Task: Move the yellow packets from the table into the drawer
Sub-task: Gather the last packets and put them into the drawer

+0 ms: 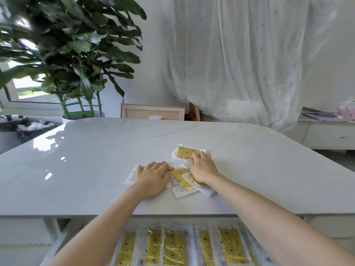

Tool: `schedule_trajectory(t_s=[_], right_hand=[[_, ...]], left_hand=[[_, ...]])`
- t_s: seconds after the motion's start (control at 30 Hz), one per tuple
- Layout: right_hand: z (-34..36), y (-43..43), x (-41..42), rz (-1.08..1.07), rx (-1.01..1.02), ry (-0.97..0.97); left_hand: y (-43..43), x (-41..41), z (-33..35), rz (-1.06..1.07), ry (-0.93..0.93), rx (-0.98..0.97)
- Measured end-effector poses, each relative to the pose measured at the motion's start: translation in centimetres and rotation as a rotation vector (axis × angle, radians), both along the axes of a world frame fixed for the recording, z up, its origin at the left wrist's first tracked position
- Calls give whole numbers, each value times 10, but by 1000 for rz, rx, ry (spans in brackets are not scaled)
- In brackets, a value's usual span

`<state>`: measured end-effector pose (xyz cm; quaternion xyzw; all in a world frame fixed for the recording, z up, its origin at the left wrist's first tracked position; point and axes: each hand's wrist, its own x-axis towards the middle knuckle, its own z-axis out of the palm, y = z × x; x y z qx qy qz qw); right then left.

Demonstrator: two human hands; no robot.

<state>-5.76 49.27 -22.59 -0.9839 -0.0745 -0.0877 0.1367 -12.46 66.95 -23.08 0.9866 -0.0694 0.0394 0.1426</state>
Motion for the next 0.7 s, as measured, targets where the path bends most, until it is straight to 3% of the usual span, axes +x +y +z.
schedule_trajectory(t_s=[0.13, 0.27, 0.4, 0.47, 0.53, 0.7], right_hand=[[-2, 26, -25, 67, 34, -24], [-5, 45, -50, 75, 95, -174], [8, 52, -67, 80, 209, -245], [23, 54, -76, 136, 353, -114], [39, 54, -86, 217, 383, 83], [57, 40, -110, 274, 13, 533]], left_hand=[[22, -30, 7, 36, 76, 40], [40, -56, 11, 74, 171, 52], [50, -64, 18, 120, 171, -244], [58, -69, 29, 139, 137, -385], [67, -76, 39, 143, 154, -335], [85, -101, 37, 106, 269, -71]])
